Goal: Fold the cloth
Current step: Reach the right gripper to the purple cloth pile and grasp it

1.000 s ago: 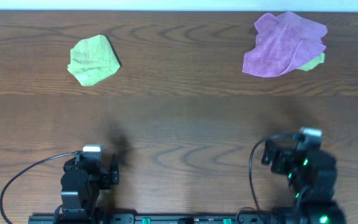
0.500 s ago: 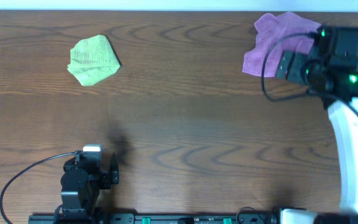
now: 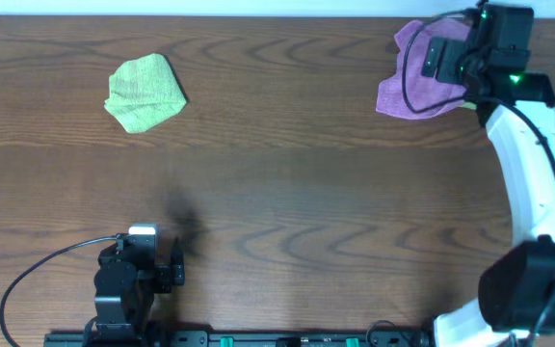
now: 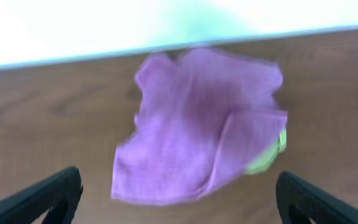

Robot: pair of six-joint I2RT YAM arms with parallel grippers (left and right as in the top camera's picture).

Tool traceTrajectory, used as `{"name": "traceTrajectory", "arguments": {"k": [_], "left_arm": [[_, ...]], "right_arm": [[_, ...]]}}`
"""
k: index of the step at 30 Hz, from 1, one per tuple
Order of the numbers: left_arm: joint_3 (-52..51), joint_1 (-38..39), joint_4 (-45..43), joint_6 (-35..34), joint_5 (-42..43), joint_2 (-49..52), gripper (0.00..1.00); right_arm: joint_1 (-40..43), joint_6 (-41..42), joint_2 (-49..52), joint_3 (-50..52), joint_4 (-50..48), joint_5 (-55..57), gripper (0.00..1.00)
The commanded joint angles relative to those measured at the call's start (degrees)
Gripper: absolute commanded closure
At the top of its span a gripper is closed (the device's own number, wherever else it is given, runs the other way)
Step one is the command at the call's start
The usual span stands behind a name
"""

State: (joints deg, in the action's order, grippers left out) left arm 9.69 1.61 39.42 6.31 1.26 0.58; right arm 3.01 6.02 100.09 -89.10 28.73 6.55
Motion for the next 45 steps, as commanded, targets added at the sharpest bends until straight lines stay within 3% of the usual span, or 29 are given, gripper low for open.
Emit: {"name": "traceTrajectory", "arguments": {"k": [1,9,25,28,32,36,45], "left_arm": [[-0.59,-0.2,0.72,1.01,-0.22,-0.37,0.05],[-0.59,-0.2,0.72,1.01,-0.2,-0.37,0.05],[-0.59,-0.2,0.72,1.01,-0.2,-0.37,0.05],[-0.59,-0.2,0.7,1.01,-0.2,-0.37,0.05],[-0.59,-0.2,0.7,1.01,-0.2,-0.37,0.05],[-0.59,-0.2,0.7,1.01,-0.2,-0.37,0.05],[-0.59,-0.2,0.7,1.01,-0.22,-0.37,0.05]], "right_arm": [[1.62,1.22,4.92,-0.72,-3.96,1.11,0.01],[3.96,3.26,17.38,-0.74,-15.1,5.62,0.01],[4.63,5.95,27.12,-0.72,-20.15,7.06,0.1],[4.96,5.95,27.32,-0.72,-19.71,7.21,0.25],[5.03,5.92,27.32,-0.74,-20.22,7.21,0.67],[4.9,5.92,27.1,-0.74,-20.15,7.21,0.98],[1.6,5.68,17.99,-0.74,-14.38,7.41,0.99]]}}
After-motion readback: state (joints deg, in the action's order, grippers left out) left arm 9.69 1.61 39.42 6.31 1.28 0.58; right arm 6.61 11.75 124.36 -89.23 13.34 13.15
